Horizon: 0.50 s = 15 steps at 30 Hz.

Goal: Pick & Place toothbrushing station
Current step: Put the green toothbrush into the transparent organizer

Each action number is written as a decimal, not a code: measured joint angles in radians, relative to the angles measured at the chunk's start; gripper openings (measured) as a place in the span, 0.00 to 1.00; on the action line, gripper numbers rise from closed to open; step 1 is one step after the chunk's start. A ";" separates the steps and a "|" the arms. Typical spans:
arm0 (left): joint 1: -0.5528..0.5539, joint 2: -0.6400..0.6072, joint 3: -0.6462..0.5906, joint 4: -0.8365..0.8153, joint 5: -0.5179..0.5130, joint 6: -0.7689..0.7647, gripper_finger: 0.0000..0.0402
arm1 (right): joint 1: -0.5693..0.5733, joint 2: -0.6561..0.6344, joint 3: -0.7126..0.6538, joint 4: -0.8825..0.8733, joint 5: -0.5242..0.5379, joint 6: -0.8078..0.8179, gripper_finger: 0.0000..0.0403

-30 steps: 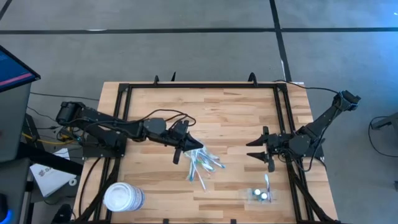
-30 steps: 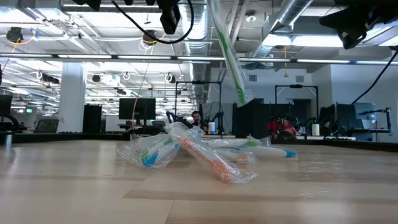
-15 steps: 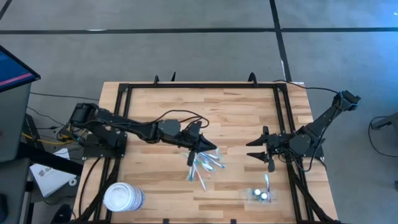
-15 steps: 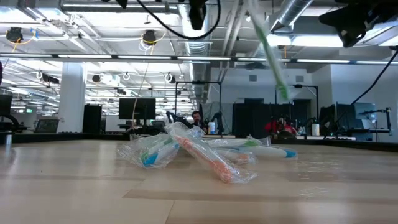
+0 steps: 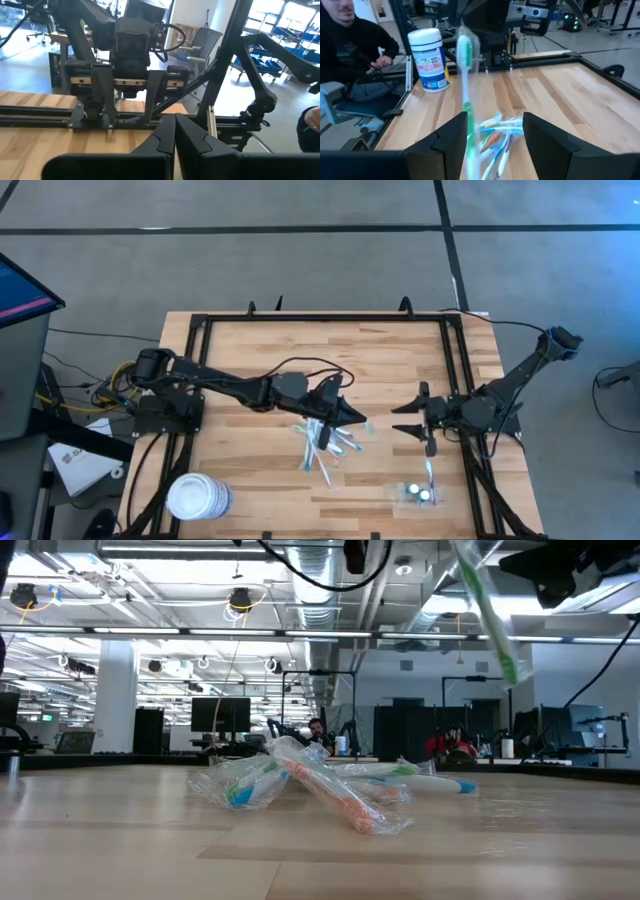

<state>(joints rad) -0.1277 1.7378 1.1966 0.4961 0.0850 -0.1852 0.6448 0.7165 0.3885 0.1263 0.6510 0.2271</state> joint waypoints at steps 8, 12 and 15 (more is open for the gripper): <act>0.016 0.008 0.009 0.004 -0.001 0.006 0.00 | -0.053 0.026 0.000 0.046 -0.053 -0.002 0.45; 0.019 0.007 0.010 0.030 -0.007 0.024 0.00 | -0.087 0.044 0.000 0.067 -0.084 -0.002 0.45; 0.022 0.007 0.010 0.031 -0.007 0.024 0.00 | -0.112 0.059 0.000 0.088 -0.107 -0.003 0.45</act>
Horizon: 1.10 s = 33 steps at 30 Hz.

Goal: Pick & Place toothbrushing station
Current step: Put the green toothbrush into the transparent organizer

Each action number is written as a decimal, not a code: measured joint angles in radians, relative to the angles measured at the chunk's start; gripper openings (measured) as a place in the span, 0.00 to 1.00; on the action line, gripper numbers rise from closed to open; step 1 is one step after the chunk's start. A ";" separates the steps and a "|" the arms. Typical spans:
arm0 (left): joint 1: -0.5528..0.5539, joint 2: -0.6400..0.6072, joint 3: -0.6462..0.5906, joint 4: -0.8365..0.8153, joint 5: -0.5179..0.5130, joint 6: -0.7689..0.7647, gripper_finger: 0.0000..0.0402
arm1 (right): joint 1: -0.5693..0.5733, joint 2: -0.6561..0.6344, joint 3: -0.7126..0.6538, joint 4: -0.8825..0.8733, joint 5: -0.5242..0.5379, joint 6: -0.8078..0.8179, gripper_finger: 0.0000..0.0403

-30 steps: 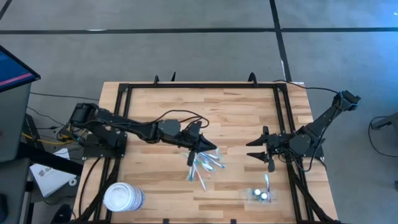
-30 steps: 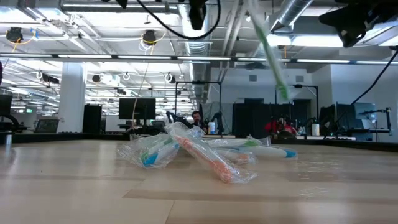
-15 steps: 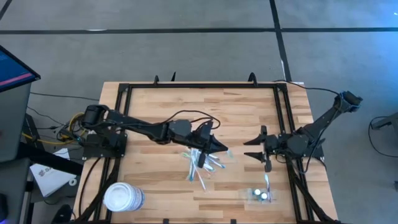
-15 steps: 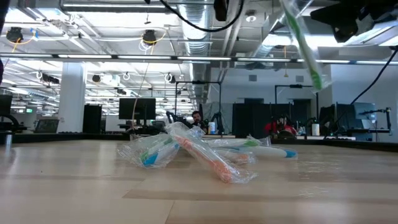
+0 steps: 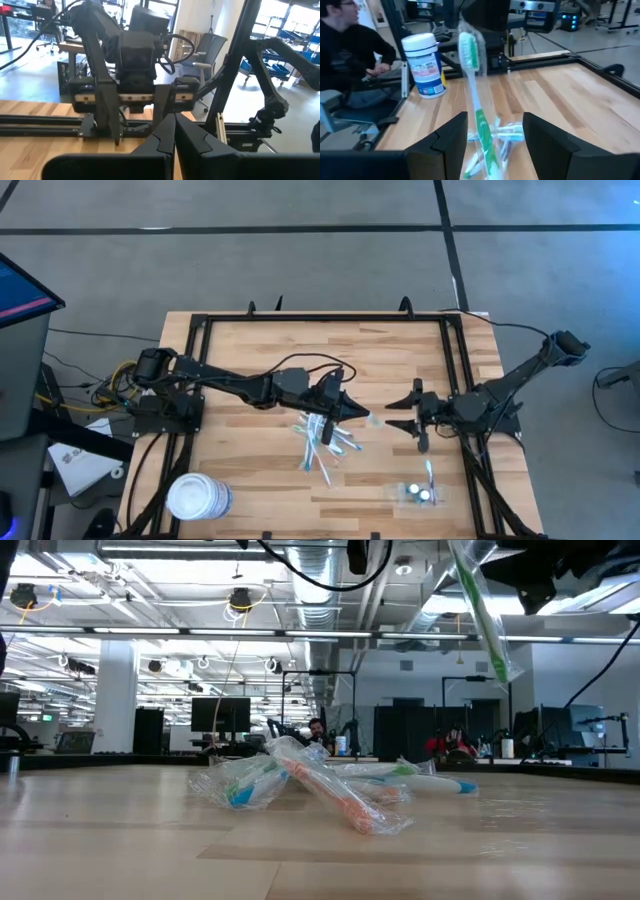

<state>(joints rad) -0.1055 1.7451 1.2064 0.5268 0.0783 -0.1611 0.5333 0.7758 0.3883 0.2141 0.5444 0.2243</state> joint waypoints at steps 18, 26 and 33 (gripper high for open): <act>0.000 0.000 0.000 0.006 0.000 0.000 0.00 | -0.157 0.129 0.027 0.147 -0.246 -0.026 0.45; 0.000 0.000 0.000 0.002 0.000 0.000 0.00 | -0.175 0.232 0.100 0.147 -0.264 -0.076 0.45; 0.000 0.000 -0.001 -0.028 0.000 0.000 0.00 | -0.175 0.268 0.127 0.143 -0.293 -0.078 0.38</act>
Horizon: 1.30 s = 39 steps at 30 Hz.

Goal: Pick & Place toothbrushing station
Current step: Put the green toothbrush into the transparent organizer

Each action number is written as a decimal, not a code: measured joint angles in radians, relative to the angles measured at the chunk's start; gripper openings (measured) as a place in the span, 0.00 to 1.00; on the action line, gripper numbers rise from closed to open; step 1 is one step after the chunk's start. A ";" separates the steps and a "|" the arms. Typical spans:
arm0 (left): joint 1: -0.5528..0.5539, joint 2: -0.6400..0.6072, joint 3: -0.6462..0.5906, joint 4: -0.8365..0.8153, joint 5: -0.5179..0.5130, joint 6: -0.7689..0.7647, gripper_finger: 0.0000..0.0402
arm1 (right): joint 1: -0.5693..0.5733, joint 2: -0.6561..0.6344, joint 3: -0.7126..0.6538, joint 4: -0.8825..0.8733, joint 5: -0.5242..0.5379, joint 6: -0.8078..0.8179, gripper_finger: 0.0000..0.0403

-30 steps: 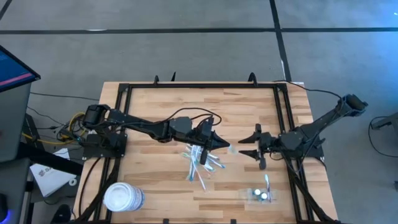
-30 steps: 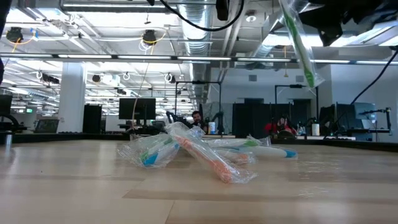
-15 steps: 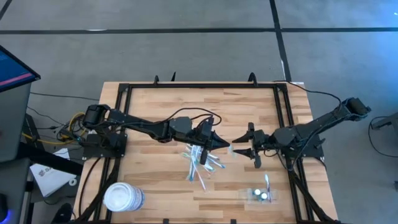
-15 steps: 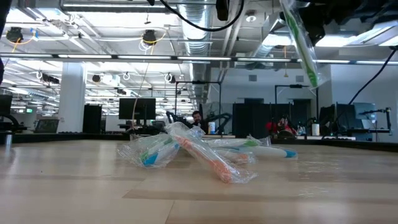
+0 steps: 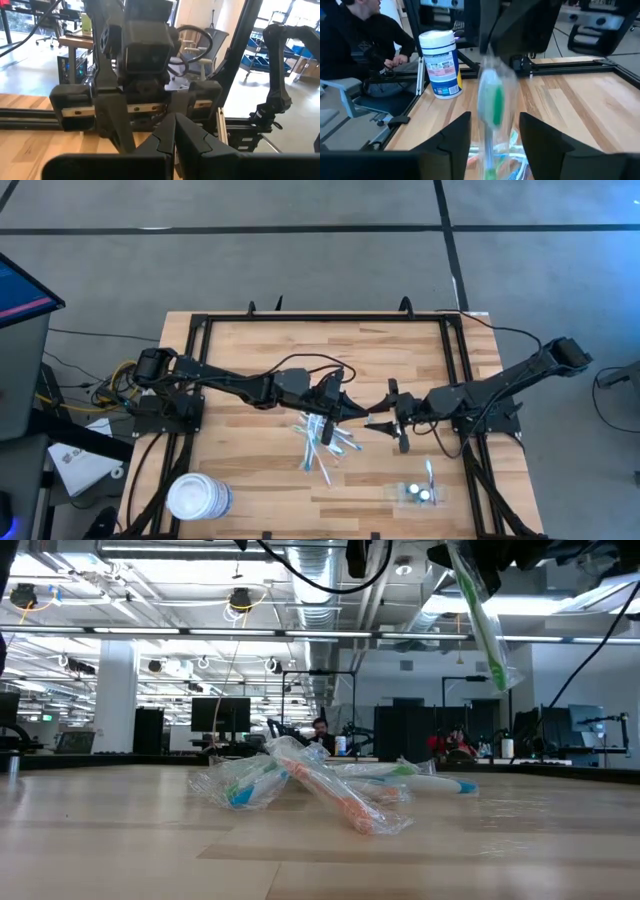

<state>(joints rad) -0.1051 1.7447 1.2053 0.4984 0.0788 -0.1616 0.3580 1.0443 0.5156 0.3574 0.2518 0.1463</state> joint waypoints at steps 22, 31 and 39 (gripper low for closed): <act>0.000 0.000 0.000 0.006 -0.004 0.038 0.02 | 0.001 -0.001 0.000 -0.012 -0.043 -0.024 0.01; 0.000 -0.001 0.000 0.006 -0.009 0.034 0.08 | 0.019 -0.008 0.000 -0.039 -0.045 -0.022 0.01; 0.000 -0.003 0.000 0.005 -0.009 0.034 0.10 | 0.076 -0.057 0.001 -0.072 0.000 -0.015 0.00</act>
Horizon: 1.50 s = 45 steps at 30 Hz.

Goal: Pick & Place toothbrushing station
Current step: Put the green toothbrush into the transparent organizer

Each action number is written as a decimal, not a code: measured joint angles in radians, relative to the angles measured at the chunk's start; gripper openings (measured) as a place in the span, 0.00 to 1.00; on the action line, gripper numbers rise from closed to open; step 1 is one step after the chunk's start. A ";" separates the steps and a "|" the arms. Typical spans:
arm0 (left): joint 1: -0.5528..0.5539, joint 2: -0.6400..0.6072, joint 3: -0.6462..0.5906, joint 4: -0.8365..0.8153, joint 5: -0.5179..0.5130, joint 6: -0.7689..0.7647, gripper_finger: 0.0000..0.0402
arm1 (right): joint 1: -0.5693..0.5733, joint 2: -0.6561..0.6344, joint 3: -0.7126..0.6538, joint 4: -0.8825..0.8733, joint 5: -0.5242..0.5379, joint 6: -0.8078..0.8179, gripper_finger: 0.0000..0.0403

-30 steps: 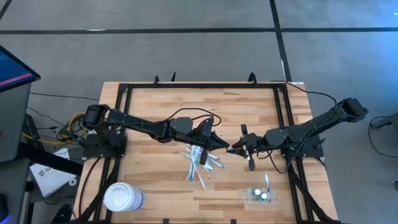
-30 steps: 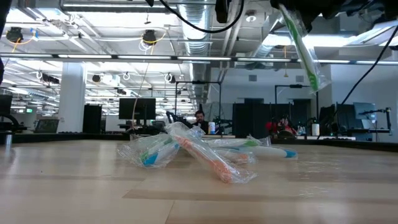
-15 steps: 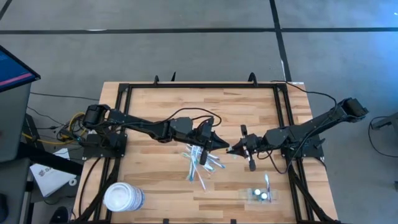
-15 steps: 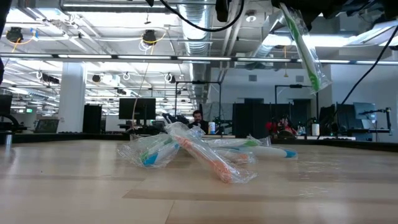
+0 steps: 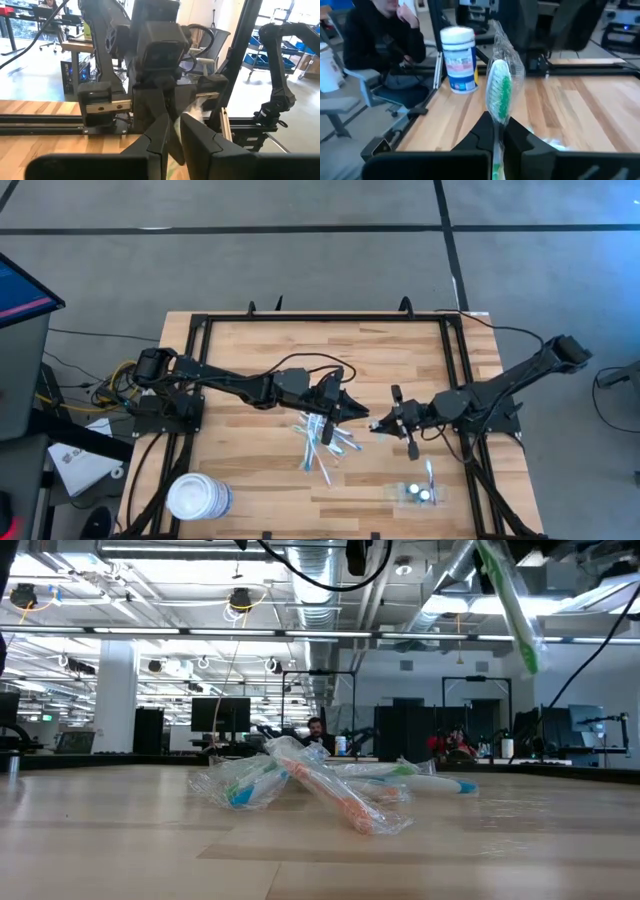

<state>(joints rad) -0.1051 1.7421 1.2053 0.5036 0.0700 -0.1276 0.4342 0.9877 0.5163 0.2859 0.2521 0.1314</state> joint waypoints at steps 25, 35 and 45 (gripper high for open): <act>0.000 -0.088 -0.091 0.000 -0.026 0.018 0.11 | 0.468 -0.121 -0.002 -0.006 0.508 0.081 0.00; 0.000 -0.088 -0.091 0.001 -0.026 0.018 0.10 | 0.688 -0.117 -0.002 0.008 0.766 0.132 0.00; 0.000 -0.088 -0.091 -0.001 -0.026 0.018 0.10 | 0.865 -0.108 -0.002 0.008 0.889 0.135 0.00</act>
<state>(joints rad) -0.1051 1.6539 1.1145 0.5027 0.0444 -0.1095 1.2989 0.8794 0.5148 0.2935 1.1414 0.2665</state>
